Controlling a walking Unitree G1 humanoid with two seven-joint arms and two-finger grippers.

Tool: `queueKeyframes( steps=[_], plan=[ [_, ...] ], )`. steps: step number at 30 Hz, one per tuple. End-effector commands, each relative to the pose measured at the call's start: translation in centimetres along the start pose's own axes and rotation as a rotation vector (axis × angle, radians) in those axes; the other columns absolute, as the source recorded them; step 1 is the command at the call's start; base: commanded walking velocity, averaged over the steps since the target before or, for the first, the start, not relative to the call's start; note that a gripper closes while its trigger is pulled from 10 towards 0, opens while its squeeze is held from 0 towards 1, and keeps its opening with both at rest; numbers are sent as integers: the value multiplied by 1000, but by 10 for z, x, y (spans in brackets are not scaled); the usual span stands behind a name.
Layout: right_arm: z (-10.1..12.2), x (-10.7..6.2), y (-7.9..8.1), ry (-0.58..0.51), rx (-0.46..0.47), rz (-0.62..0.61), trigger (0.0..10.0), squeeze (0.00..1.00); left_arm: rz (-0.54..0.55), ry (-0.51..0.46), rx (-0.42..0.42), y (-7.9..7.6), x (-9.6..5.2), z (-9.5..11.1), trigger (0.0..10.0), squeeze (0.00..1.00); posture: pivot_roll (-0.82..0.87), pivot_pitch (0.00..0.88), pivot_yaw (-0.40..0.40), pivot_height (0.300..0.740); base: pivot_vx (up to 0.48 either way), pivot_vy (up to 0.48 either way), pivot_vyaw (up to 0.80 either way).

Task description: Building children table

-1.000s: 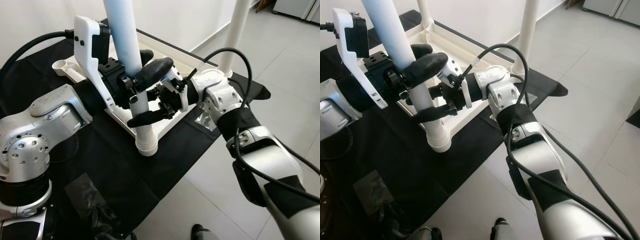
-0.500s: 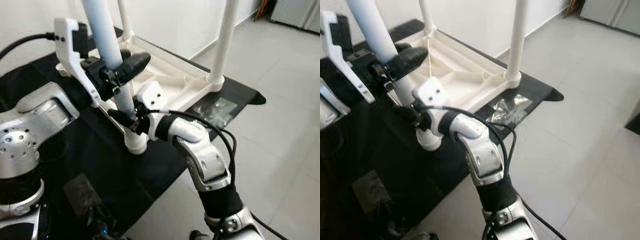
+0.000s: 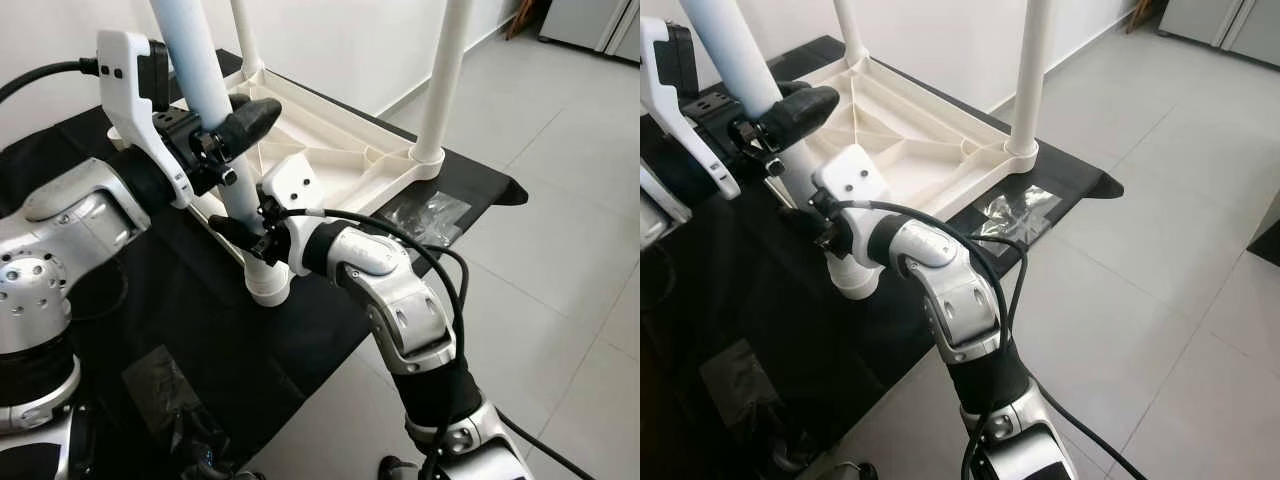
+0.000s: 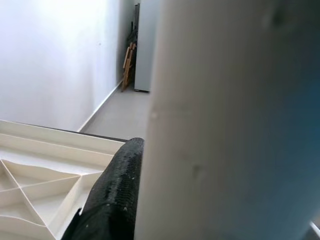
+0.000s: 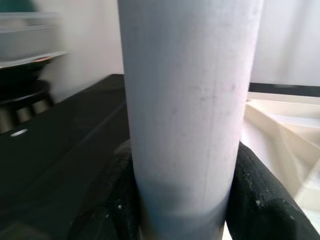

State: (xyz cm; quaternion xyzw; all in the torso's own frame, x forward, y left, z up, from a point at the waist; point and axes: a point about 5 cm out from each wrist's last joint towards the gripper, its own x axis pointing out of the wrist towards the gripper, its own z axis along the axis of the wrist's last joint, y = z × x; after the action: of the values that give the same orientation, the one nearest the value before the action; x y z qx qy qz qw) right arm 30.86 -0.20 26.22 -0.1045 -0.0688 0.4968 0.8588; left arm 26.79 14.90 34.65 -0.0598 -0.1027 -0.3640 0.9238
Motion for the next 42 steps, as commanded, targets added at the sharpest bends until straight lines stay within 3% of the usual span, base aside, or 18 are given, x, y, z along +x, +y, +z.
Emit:
queueKeyframes(
  steps=[1,4,5,6,7,9,15,16,23,24,31,36,37,38,39,42],
  plan=[
    [-7,-1,-10,24,17,50,10000,0,-170,31,-6,-25,2,-4,0,0,60,217,53,740,0,0,0],
    [-4,-2,-15,13,-7,100,10000,0,-172,33,-4,-25,3,-4,0,0,63,220,54,740,0,0,0],
    [-3,-7,-18,5,-91,240,10000,1000,-174,33,-5,-26,3,-4,0,0,67,224,52,740,0,0,0],
    [-2,-11,-20,8,-150,338,10000,1000,-176,33,-5,-26,3,-4,0,0,67,224,52,740,0,0,0],
    [-2,-11,-20,8,-150,338,10000,1000,-176,33,-5,-26,3,-4,0,0,67,224,52,740,0,0,0],
    [3,-17,-29,16,-148,479,10000,1000,-183,32,-9,-29,3,-4,0,0,80,231,51,740,0,0,0],
    [14,-14,-43,18,-178,565,10000,1000,-195,35,-11,-32,3,-5,0,0,93,236,51,740,0,0,0],
    [19,-12,-48,14,-194,587,10000,0,-199,36,-11,-33,3,-5,0,0,98,237,50,740,0,0,0],
    [37,6,-58,1,-222,646,10000,0,-218,35,-13,-39,2,-3,0,0,122,247,52,740,0,0,0],
    [37,7,-58,8,-217,670,0,0,-221,34,-13,-39,2,-3,0,0,123,248,50,740,0,0,0],
    [32,4,-57,14,-189,782,0,0,-238,12,0,-47,-5,4,0,0,119,246,45,740,0,0,0],
    [25,3,-58,15,-175,796,0,0,-240,7,2,-49,-5,6,0,0,111,242,47,740,0,0,0],
    [22,2,-58,12,-166,792,0,0,-238,6,2,-48,-4,7,2549,0,109,240,47,740,0,0,0],
    [22,2,-58,12,-166,792,0,0,-238,6,2,-48,-4,7,2549,0,109,240,47,740,0,0,0],
    [18,1,-59,7,-156,780,0,0,-226,11,11,-45,-2,8,10000,0,106,240,49,740,0,0,0],
    [12,-2,-61,-6,-139,754,0,0,-182,16,-1,-35,5,4,10000,0,103,239,51,740,0,0,0]
  ],
)
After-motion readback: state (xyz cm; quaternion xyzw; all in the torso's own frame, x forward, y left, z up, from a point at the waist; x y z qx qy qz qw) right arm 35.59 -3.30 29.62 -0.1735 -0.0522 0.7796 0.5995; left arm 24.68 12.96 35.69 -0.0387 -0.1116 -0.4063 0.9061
